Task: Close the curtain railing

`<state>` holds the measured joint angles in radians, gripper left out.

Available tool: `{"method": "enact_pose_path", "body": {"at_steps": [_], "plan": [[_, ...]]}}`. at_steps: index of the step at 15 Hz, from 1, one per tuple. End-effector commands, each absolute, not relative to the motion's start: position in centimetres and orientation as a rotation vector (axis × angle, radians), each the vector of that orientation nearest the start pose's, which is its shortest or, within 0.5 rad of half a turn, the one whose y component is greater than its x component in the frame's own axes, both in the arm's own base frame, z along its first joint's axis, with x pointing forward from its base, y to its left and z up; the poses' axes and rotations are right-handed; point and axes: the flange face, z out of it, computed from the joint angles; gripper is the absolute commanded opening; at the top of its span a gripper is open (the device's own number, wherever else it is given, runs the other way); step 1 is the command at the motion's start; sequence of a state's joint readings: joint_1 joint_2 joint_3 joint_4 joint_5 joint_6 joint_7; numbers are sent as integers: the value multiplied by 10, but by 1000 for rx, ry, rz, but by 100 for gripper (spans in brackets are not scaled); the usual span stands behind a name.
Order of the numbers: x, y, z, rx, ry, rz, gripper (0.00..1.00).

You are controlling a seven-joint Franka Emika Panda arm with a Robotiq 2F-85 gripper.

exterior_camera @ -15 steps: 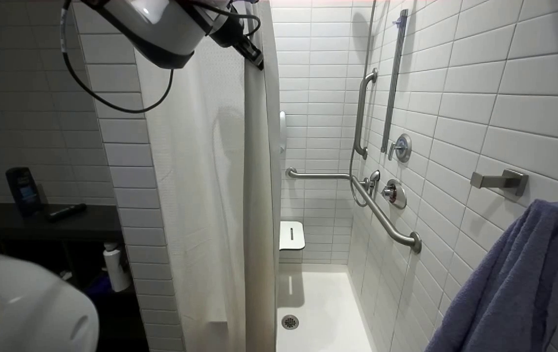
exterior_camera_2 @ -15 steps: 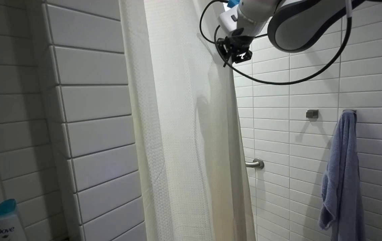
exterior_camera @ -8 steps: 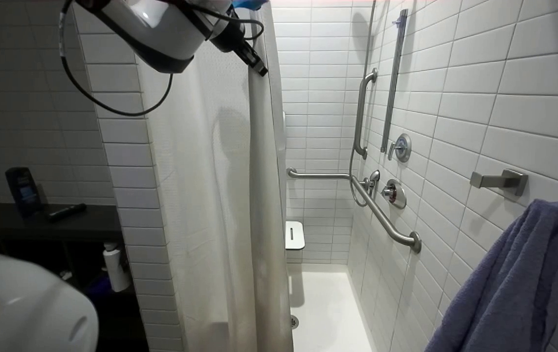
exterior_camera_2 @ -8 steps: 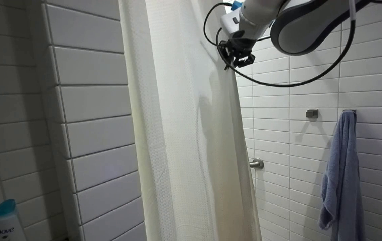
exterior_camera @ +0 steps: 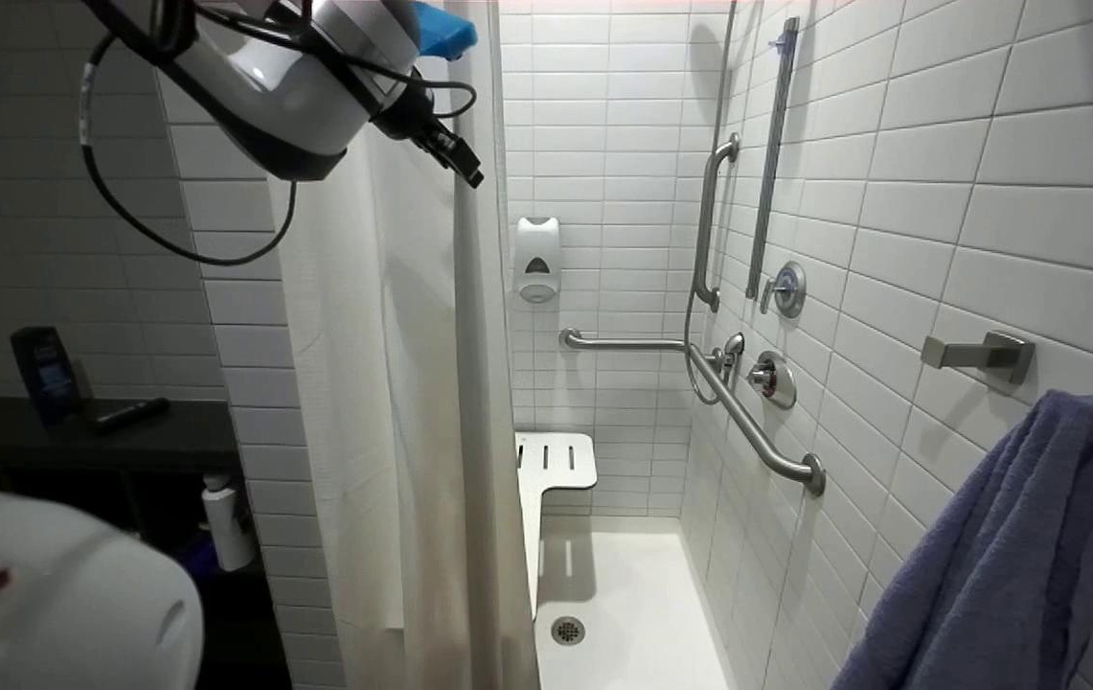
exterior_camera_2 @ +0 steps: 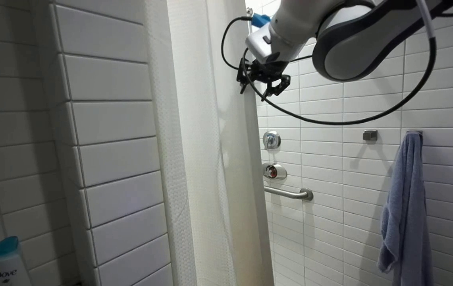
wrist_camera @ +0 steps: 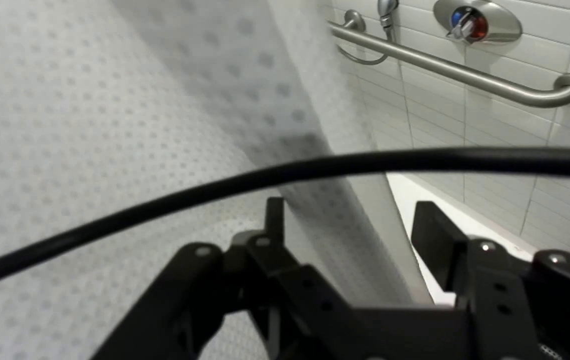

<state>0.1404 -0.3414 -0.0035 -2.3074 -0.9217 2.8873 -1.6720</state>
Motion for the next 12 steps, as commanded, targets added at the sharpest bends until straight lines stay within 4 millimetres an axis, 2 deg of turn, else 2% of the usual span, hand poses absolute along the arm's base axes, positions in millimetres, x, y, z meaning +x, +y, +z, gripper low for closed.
{"method": "enact_pose_path", "body": {"at_steps": [1, 5, 9, 12], "plan": [[474, 150, 565, 328, 2088, 213, 98], [470, 178, 558, 181, 2118, 213, 100], [470, 187, 555, 154, 2130, 196, 100], [466, 184, 552, 167, 2131, 192, 100]]}}
